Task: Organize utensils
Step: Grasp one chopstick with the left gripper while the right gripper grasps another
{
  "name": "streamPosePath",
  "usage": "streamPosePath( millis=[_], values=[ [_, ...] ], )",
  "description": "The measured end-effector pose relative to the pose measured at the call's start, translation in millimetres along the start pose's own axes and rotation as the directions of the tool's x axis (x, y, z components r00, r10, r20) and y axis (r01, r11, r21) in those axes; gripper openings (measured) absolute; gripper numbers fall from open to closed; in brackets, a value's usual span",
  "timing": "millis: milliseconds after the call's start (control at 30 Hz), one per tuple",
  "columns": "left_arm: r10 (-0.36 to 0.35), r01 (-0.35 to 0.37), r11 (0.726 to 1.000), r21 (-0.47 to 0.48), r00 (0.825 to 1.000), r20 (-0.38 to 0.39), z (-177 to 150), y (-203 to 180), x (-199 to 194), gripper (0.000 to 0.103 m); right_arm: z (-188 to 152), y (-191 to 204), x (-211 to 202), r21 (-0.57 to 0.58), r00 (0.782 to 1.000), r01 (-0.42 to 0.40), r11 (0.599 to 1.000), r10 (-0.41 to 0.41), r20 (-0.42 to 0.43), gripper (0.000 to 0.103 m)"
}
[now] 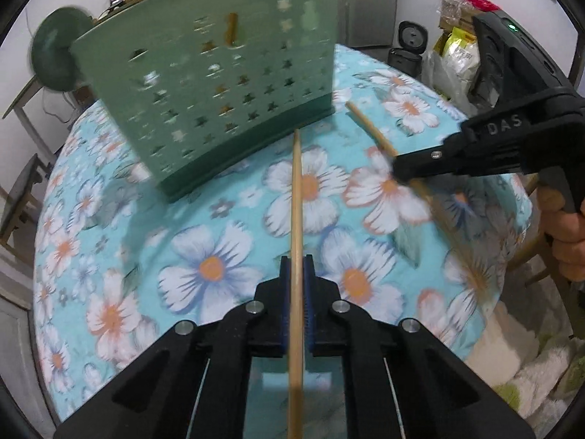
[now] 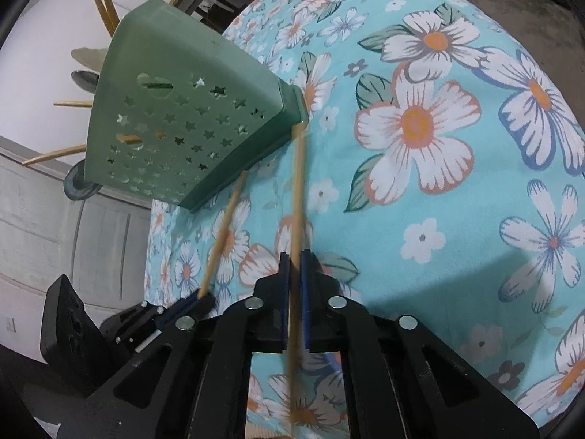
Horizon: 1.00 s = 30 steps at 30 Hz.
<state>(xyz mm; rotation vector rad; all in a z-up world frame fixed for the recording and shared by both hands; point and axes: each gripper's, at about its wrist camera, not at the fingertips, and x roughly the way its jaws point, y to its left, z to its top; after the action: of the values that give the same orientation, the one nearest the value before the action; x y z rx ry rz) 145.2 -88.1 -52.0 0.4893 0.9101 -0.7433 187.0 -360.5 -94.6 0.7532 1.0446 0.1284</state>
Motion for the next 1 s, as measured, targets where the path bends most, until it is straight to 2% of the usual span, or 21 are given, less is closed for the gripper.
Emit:
streamPosePath(
  millis=[133,333,400,567,667,767,1000],
  values=[
    [0.018,-0.019,0.999,-0.026,0.999,-0.034,-7.5,17.7,-4.4,0.006,-2.8,-3.0,-0.8,0.010,1.000,-0.007,1.000,0.007,-0.004,0.004],
    [-0.023,0.022,0.997,-0.072,0.999,-0.026,-5.0,27.5,-8.5,0.007,-0.5,-8.3,-2.9,0.028,1.000,-0.016,0.999,0.016,-0.007,0.005],
    [-0.041,0.039,0.995,-0.090,0.999,-0.022,-0.9,28.0,-6.7,0.013,0.7,-10.4,-5.8,0.032,1.000,-0.017,0.999,0.017,-0.006,0.006],
    [-0.060,0.059,0.993,-0.102,0.998,-0.004,10.2,23.6,-4.0,0.022,5.8,-14.2,-17.7,0.033,1.000,-0.025,0.999,0.024,0.012,0.022],
    [-0.056,0.056,0.994,-0.092,0.998,0.008,16.2,20.9,-5.8,0.030,9.6,-15.2,-24.6,0.027,0.999,-0.021,0.999,0.020,0.026,0.028],
    [-0.052,0.054,0.995,-0.079,0.998,0.021,23.1,18.2,-5.8,0.035,13.2,-15.0,-27.2,0.023,0.999,-0.016,1.000,0.015,0.037,0.029],
    [-0.029,0.031,0.998,-0.060,0.999,0.027,48.1,17.4,12.0,0.035,26.4,-14.1,-29.6,0.012,0.998,-0.001,1.000,0.000,0.059,0.032]
  ],
)
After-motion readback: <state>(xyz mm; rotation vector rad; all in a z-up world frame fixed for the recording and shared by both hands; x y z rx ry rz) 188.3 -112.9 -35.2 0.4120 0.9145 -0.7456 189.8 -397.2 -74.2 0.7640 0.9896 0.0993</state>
